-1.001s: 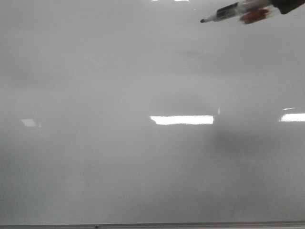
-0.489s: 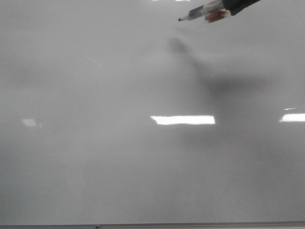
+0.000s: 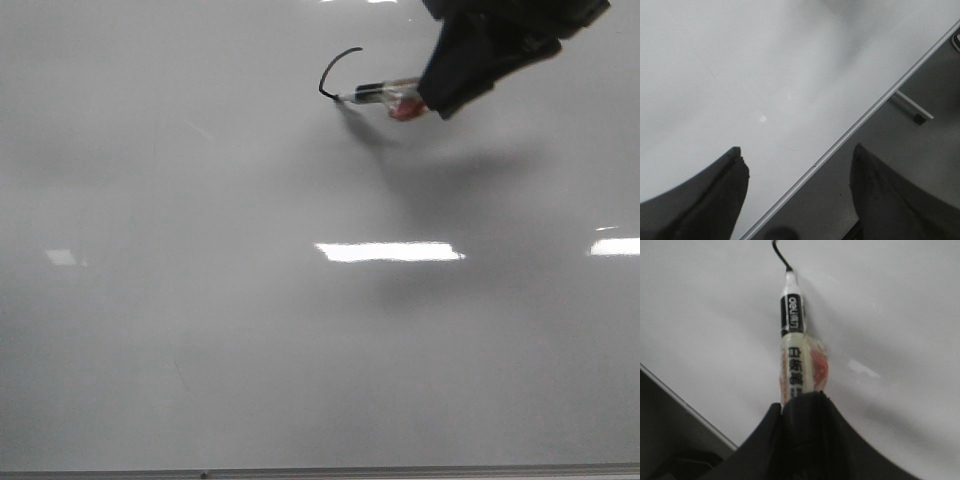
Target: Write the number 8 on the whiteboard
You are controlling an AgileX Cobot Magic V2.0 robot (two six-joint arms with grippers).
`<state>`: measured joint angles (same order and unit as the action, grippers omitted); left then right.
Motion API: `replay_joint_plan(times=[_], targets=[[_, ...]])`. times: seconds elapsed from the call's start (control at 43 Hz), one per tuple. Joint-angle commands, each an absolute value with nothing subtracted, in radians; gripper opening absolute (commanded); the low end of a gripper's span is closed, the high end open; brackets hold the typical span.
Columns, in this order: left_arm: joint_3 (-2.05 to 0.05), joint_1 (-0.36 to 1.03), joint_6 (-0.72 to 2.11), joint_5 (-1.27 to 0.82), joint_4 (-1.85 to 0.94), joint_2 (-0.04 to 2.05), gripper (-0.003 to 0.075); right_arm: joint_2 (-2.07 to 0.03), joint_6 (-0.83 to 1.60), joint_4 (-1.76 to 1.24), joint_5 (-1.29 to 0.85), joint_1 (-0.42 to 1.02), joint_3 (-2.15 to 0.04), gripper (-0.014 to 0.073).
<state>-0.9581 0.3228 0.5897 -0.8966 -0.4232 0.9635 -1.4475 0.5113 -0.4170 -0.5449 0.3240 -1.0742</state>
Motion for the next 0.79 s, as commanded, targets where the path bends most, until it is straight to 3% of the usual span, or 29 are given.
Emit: replay_joint_plan(times=[0.0, 0.256, 0.768], targets=[[-0.984, 0.321, 0.581, -0.84, -0.46, 0.95, 0.0438, -1.404, 0.469, -0.355, -0.474, 0.309, -1.022, -0.0059], [-0.984, 0.321, 0.581, -0.837, -0.461, 0.95, 0.0438, -1.441, 0.469, -0.389, -0.351, 0.397, -0.994, -0.0059], [-0.984, 0.321, 0.581, -0.842, -0.462, 0.95, 0.0438, -1.461, 0.459, -0.397, -0.372, 0.323, -1.109, -0.0059]])
